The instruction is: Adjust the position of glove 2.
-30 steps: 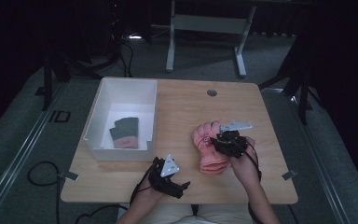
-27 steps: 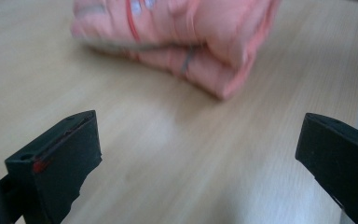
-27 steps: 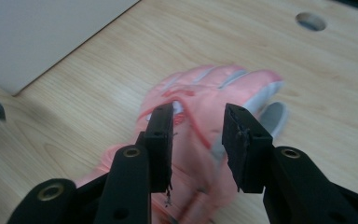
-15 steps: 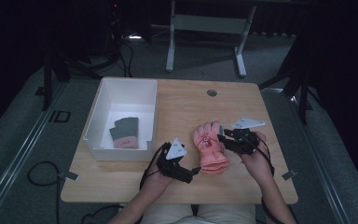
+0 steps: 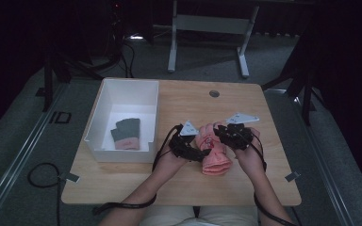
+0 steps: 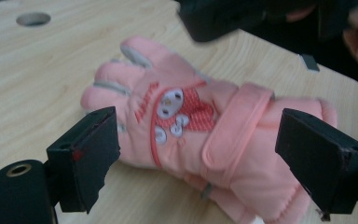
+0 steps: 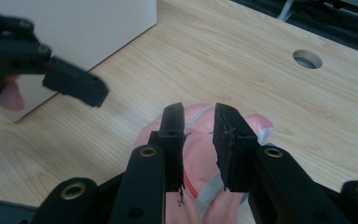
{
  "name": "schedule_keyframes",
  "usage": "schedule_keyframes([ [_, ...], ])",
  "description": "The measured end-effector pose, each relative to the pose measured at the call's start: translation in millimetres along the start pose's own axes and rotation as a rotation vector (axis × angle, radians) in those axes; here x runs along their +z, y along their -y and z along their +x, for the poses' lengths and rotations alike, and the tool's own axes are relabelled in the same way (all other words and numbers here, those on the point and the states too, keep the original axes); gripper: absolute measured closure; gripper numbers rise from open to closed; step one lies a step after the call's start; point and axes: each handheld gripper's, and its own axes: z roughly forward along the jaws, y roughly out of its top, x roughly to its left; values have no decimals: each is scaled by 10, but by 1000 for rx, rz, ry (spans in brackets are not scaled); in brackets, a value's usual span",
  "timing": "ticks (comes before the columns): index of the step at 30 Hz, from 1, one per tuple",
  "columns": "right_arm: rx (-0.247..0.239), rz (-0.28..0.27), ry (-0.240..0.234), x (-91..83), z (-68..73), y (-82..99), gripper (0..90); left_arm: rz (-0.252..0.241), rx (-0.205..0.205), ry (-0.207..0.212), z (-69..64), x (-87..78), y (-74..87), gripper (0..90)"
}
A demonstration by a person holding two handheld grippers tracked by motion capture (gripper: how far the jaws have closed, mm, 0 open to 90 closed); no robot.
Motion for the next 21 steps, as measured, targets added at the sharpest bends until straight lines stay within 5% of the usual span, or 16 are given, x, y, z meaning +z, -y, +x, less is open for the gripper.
schedule_keyframes([
  [10,46,70,20,181,-27,205,618,66,-40,-13,34,152,-27,175],
  [15,86,130,40,324,-168,406,568,104,-53,-31,39,209,-25,176],
  [21,158,113,47,268,-392,598,529,111,-83,-23,76,246,-25,176],
])
